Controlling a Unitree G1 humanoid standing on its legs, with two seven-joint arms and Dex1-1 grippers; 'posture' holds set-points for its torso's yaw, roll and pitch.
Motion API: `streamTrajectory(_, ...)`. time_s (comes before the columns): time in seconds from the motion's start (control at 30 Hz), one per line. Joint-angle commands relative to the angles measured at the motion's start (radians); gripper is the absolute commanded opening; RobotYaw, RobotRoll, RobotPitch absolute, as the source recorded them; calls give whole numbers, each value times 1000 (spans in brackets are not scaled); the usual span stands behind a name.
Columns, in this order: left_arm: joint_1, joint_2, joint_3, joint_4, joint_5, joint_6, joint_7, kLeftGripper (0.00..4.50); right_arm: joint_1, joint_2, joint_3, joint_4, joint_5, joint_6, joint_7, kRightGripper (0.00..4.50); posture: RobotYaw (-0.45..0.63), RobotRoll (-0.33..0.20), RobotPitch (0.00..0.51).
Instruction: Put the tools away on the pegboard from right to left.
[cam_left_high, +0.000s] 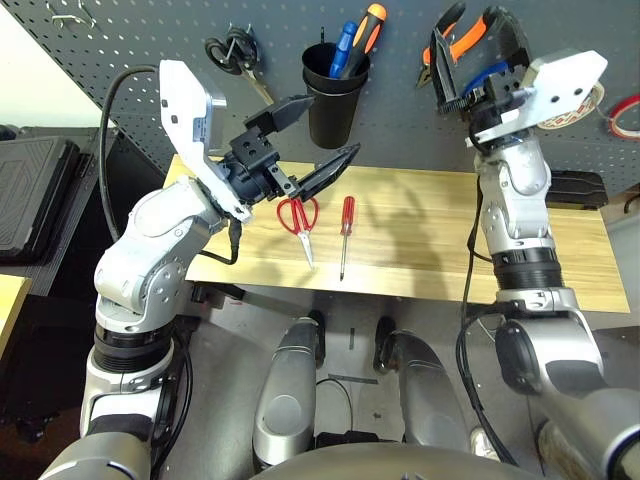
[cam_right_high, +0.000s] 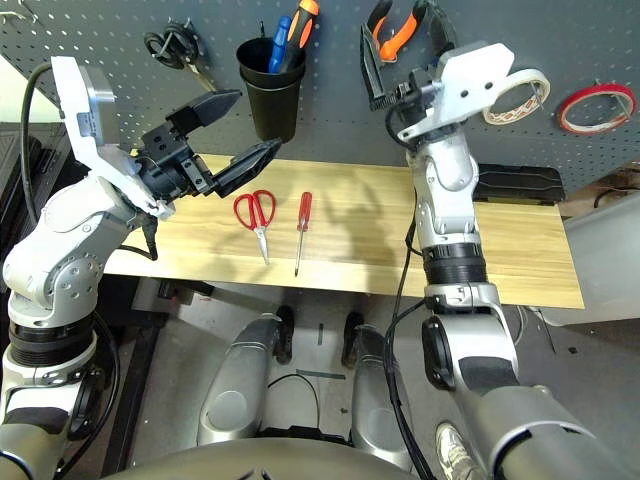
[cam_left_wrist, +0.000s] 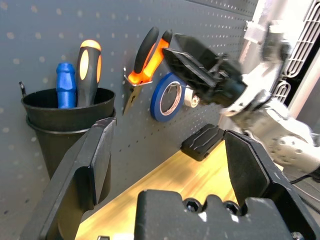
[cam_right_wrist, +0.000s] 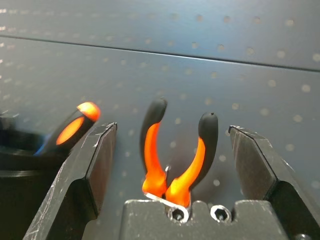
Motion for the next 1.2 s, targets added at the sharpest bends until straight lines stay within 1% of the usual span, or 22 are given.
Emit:
streamTrajectory(0.03, 37, 9, -8, -7, 8, 7, -7, 4500, 125, -56, 17, -92, 38, -4, 108, 4484, 233, 0, 270)
streamTrajectory(0.2, 67, 32, -18, -17, 18, 19, -22, 4500, 235, -104, 22, -108, 45, 12, 174, 4484, 233, 0, 274)
streamTrajectory(0.27, 96, 64, -44, -18, 43, 37, -31, 4500, 286, -128, 29, -104, 30, 26, 200, 4484, 234, 0, 277)
streamTrajectory(0.33, 119, 82, -80, -17, 62, 76, -21, 4500, 342, -175, 51, -105, 7, 91, 237, 4484, 238, 0, 281)
streamTrajectory(0.43, 142, 61, -128, 1, 83, 151, 34, 4500, 411, -255, 87, -78, -33, 150, 306, 4484, 231, 0, 292)
streamTrajectory(0.5, 147, 42, -145, 7, 95, 180, 62, 4500, 427, -284, 98, -70, -51, 162, 323, 4484, 228, 0, 295)
streamTrajectory(0.67, 159, -52, -235, 89, 178, 232, 151, 4500, 458, -340, 115, -40, -106, 208, 347, 4484, 227, 0, 297)
streamTrajectory(0.8, 124, -197, -300, 266, 269, 263, 270, 4500, 462, -377, 158, -20, -164, 294, 367, 4484, 221, 0, 296)
streamTrajectory(0.87, 94, -257, -309, 353, 304, 258, 300, 4500, 459, -389, 178, -4, -191, 315, 373, 4484, 220, 0, 296)
streamTrajectory(0.97, 54, -313, -310, 458, 350, 238, 331, 4500, 456, -395, 193, 13, -217, 316, 373, 4484, 212, 0, 300)
streamTrajectory(1.0, 22, -351, -290, 538, 363, 219, 360, 4500, 455, -404, 203, 29, -247, 306, 363, 4484, 210, 0, 301)
streamTrajectory(1.1, -66, -414, -269, 730, 410, 151, 396, 4500, 460, -419, 218, 60, -301, 270, 340, 4484, 199, 0, 309)
streamTrajectory(1.2, -137, -450, -250, 884, 440, 88, 400, 4500, 473, -425, 222, 60, -326, 258, 329, 4484, 183, 0, 314)
